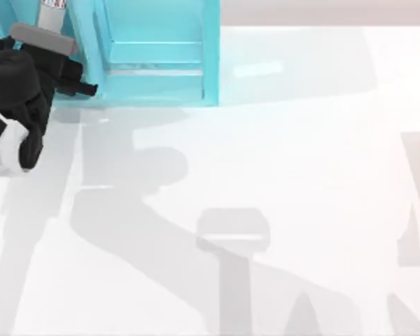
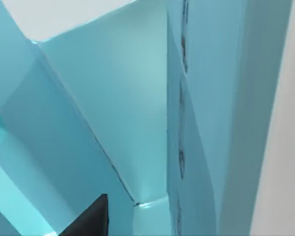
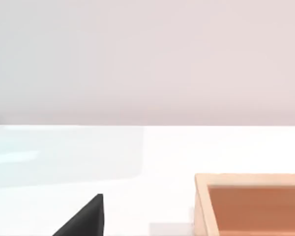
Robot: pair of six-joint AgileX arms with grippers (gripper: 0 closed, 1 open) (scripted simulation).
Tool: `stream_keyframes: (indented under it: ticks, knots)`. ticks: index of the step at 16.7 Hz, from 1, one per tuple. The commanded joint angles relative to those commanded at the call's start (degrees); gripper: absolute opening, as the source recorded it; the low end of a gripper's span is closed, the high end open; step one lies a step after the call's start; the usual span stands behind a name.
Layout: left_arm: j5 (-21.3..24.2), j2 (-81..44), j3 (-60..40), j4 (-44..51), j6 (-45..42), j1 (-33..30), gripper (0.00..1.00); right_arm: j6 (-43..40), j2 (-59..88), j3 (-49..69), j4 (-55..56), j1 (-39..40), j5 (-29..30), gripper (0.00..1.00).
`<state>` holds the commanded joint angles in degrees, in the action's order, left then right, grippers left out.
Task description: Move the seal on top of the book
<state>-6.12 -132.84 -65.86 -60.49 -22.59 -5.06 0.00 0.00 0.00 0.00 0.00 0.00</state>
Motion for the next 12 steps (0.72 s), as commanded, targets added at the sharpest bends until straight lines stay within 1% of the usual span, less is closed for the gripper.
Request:
stream_keyframes:
  ticks: [5, 12]
  knots:
    - [0.1, -0.4, -0.8, 0.4, 0.0, 0.1, 1.0, 0.0, 0.0, 0.0, 0.0, 0.0, 0.0, 1.0]
    - [0.1, -0.4, -0.8, 0.4, 0.0, 0.1, 0.47, 0.0, 0.0, 0.0, 0.0, 0.0, 0.0, 1.0]
